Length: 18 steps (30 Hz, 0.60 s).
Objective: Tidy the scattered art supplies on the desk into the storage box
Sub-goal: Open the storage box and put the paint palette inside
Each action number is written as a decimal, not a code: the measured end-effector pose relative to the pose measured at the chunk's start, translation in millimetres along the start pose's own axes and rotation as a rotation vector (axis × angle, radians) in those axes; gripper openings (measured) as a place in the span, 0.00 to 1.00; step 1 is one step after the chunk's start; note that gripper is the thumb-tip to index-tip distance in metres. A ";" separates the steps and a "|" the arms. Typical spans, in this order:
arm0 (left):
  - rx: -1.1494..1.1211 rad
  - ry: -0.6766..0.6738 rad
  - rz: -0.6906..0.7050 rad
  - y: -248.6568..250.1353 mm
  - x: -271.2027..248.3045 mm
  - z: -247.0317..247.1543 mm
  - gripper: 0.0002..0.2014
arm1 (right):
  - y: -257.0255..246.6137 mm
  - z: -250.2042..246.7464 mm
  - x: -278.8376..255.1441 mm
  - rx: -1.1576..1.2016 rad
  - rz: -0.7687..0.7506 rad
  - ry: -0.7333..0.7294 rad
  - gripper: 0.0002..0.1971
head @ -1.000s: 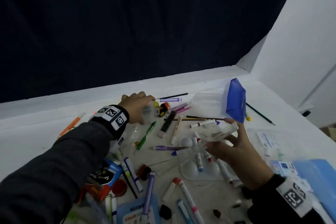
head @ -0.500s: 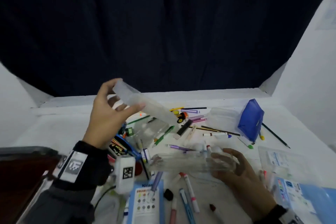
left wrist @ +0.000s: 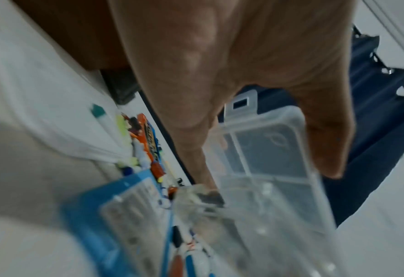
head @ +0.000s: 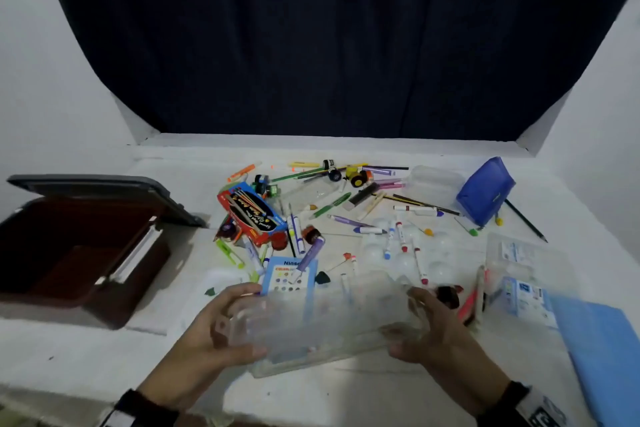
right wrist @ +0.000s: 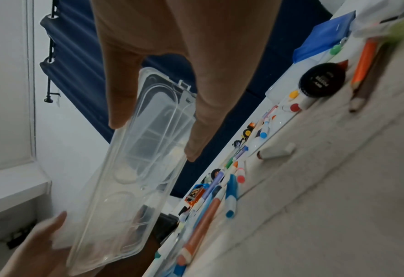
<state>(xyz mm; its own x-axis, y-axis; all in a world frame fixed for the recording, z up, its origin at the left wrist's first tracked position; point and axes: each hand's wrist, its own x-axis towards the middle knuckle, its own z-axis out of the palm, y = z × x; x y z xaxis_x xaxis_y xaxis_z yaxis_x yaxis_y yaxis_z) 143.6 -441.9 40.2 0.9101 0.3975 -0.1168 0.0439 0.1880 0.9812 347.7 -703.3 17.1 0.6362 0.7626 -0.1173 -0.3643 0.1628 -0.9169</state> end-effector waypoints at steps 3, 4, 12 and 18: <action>0.368 -0.111 -0.043 -6.0 -15.3 -9.3 0.39 | 1.8 1.7 -11.1 -0.052 0.004 -0.087 0.42; 0.464 -0.136 -0.052 -6.9 -18.2 -10.9 0.39 | 2.8 2.7 -13.9 -0.069 0.010 -0.116 0.42; 0.827 -0.222 -0.153 -20.3 -22.0 -16.6 0.44 | 7.4 8.5 -25.1 -0.452 0.096 -0.171 0.45; 0.959 -0.256 -0.068 -26.3 -19.5 -10.4 0.43 | 2.5 0.5 -20.2 -1.068 0.079 -0.181 0.48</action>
<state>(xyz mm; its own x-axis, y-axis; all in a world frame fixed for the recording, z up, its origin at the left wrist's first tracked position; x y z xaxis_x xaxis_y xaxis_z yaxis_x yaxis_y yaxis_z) 120.4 -445.3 15.1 0.9499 0.1856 -0.2516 0.3109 -0.6470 0.6962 333.5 -718.0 17.4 0.4952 0.8422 -0.2132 0.4353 -0.4529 -0.7781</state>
